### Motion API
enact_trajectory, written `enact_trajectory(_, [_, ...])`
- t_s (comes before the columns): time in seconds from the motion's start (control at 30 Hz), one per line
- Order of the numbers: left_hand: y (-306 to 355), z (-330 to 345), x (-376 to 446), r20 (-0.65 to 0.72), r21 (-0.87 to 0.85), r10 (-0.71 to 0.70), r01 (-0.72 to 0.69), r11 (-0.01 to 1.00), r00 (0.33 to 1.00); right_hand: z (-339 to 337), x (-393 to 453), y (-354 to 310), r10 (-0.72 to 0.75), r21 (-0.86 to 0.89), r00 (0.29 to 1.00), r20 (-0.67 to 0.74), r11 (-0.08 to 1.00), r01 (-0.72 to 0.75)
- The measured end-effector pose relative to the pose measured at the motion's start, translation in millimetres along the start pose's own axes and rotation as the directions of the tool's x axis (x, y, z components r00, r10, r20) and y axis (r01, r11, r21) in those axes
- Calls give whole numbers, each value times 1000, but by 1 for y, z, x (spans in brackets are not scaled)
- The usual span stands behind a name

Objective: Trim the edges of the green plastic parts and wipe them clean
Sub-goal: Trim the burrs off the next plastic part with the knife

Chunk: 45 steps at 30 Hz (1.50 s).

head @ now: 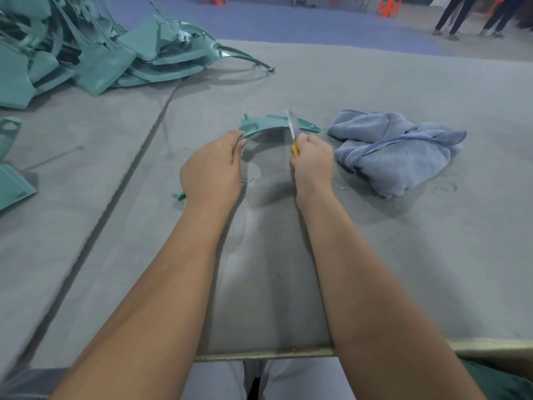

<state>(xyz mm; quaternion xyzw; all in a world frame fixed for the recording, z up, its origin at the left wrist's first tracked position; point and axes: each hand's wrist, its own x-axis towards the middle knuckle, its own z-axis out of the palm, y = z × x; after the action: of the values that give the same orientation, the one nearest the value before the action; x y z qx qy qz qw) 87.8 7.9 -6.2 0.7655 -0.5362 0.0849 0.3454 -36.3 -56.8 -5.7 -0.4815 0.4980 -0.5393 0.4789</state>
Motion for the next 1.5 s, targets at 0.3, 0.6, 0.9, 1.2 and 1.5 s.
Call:
enact_trajectory(0.3, [-3, 0, 2, -23, -6, -13, 13, 1000, 1000, 3, 0, 4, -96, -215, 995, 31, 971, 101])
enact_trajectory(0.6, [-2, -2, 1, -27, -17, -7, 6, 1000, 1000, -12, -2, -18, 134, 405, 991, -30, 907, -111])
enact_trajectory(0.9, [-3, -3, 0, -16, -15, 34, -34, 999, 999, -7, 2, -14, 117, 110, 992, 43, 987, -121])
enact_trajectory(1.2, [-2, -3, -1, -23, -23, 28, -28, 999, 999, -8, -1, -16, 51, 266, 999, -18, 963, -44])
enact_trajectory(1.5, [-2, -3, -1, -26, -27, 26, -26, 999, 999, -16, 4, -18, -15, 178, 993, -118, 983, 36])
